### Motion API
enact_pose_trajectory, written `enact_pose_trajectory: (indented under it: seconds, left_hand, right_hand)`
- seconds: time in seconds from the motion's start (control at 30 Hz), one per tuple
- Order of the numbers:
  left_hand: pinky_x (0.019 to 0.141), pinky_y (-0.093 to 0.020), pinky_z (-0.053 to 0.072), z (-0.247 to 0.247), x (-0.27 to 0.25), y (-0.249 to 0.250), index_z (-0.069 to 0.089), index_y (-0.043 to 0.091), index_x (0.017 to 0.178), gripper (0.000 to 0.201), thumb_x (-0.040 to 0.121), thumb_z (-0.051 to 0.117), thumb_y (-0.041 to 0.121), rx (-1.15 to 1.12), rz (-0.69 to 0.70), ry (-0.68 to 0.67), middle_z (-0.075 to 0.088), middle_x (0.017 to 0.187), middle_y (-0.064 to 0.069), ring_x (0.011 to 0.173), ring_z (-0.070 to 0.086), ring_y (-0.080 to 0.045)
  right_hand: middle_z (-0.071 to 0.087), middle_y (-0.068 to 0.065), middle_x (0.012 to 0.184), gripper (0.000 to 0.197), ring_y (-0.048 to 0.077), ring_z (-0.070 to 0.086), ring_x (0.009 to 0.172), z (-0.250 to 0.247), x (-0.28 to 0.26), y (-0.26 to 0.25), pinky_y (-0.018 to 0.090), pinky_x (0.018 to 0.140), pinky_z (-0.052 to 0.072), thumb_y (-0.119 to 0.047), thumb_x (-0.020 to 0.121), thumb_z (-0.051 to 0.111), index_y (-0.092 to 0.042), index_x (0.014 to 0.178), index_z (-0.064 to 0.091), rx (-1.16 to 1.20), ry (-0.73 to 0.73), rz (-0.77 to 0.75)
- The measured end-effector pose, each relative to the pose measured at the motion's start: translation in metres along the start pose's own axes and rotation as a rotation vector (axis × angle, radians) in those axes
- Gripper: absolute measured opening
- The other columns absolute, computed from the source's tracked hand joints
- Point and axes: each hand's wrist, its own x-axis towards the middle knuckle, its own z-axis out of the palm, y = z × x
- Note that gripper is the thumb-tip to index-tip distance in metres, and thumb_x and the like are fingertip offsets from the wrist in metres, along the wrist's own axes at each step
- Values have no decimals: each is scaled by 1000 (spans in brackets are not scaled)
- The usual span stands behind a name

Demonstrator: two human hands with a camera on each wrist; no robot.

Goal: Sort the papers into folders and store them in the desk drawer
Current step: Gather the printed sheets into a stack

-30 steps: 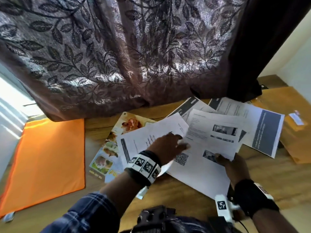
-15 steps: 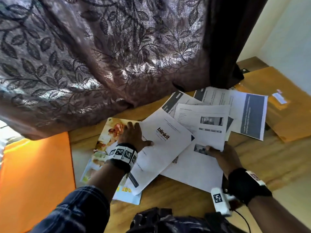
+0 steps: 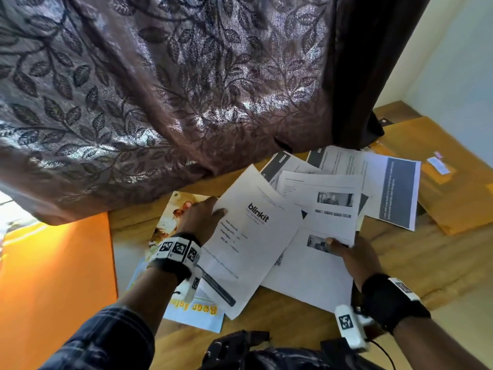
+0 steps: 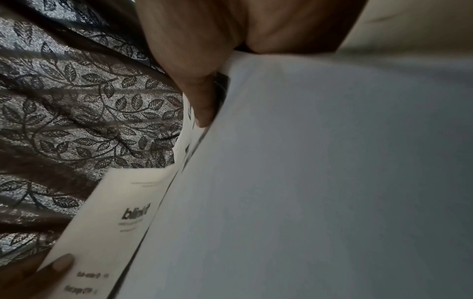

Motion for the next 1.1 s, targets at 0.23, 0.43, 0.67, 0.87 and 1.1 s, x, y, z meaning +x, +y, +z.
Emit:
enact_pose_trajectory:
  seconds: [0.23,0.43,0.67,0.87,1.1]
  left_hand:
    - [70,-31,52,-10,-7,-3,63,20,103,16,94,63,33,-526,-7,-19,71,104,-2,86,67,-18]
    - [76,-36,58,-13,-15,9,65,11,109,21,94,65,26,-755,-4,14,72,102,-2,87,70,-20]
    - [83,-52,58,14,-17,-1,69,20,109,43,80,62,51,-913,-109,-3,76,99,1,89,73,-24]
    - [91,-55,54,30,-13,-7,71,16,112,51,75,61,51,-997,-124,-14,76,105,0,98,71,-27]
    - [89,-53,56,16,-33,10,66,18,115,36,86,64,39,-1148,-158,43,75,105,-3,97,71,-29]
  right_hand:
    - [76,-12,85,16,15,70,89,4,-4,-7,31,76,53,-9,88,71,-25,89,72,6,5,-6]
    - [77,-4,92,12,17,70,89,10,-8,-30,32,75,53,-12,89,70,-20,97,72,72,-26,-27]
    - [77,-1,100,16,14,73,92,26,-14,-55,30,78,57,-21,94,62,-19,108,71,209,-80,-57]
    - [76,-13,101,37,5,70,97,39,-12,-70,32,90,52,-51,85,54,-28,110,68,217,-199,-51]
    - [76,-7,103,28,11,71,99,56,-7,-86,32,87,56,-31,80,80,-28,106,70,117,-308,-156]
